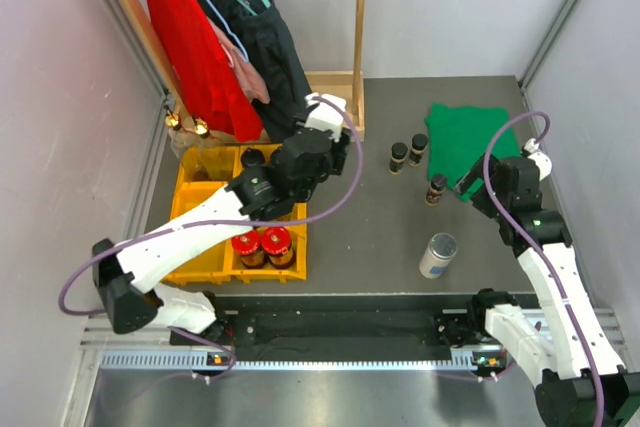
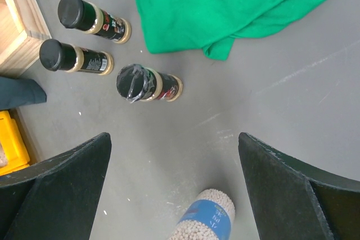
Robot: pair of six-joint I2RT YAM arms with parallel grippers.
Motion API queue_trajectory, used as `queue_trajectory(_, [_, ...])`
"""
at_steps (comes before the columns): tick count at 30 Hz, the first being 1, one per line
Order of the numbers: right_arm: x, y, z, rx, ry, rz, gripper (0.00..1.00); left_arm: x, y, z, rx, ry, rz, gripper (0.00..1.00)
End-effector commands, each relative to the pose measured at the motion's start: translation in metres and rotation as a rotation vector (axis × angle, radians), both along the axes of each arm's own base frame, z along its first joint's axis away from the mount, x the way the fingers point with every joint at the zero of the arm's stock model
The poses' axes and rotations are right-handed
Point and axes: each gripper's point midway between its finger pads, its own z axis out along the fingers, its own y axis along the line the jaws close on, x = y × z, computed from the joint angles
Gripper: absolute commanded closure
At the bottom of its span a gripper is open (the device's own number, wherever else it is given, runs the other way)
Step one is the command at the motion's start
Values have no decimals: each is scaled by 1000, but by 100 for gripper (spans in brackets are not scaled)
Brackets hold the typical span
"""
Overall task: Organize the condiment bottles
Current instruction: Pick up the bottle from the center of the board, then place the bottle in the storage box.
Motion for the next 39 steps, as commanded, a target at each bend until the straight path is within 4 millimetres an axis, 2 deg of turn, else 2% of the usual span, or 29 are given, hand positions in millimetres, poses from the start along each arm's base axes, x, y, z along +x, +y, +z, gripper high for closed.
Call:
queue_trajectory(1, [8,0,6,2,-30,12,6,-1,70,25,56,-83,251,100])
queue_trajectory(5, [11,3,4,8,-22,20,6,-11,105,52,14,-126,349,100])
queue_trajectory(6, [11,2,4,9,-22,19,6,-16,121,65,-12,-150,396,100])
queue_trajectory(8, [11,3,4,11,-20,20,6,-22,137,77,-38,-172,440,100])
queue_trajectory(9, [11,3,4,12,-19,20,6,-27,153,86,-58,-191,485,100])
queue_trajectory(12, [12,3,4,10,-19,18,6,-37,183,98,-88,-221,572,100])
queue_trajectory(15, [13,3,5,11,-22,17,7,-42,215,98,-75,-240,704,100])
queue_trajectory(18, [13,3,3,15,-16,18,7,-43,237,88,-55,-229,818,100])
queue_trajectory(20, [13,5,3,18,-16,26,7,-39,244,70,-39,-190,860,100])
queue_trajectory(21, [13,5,3,18,-16,25,7,-35,260,63,-36,-174,919,100])
queue_trajectory(23, [12,5,2,18,-13,27,7,-28,270,39,-49,-117,947,100])
queue_trajectory(24, [13,5,3,18,-17,29,7,-24,286,31,-78,-98,1002,100])
queue_trajectory(25, [12,5,1,17,-12,33,7,-22,290,22,-86,-79,1014,100])
queue_trajectory(34, [12,6,-2,12,-10,45,7,-16,312,-28,-189,1,1140,100])
queue_trajectory(39, [12,7,-2,10,-9,54,7,-18,319,-39,-261,-11,1180,100])
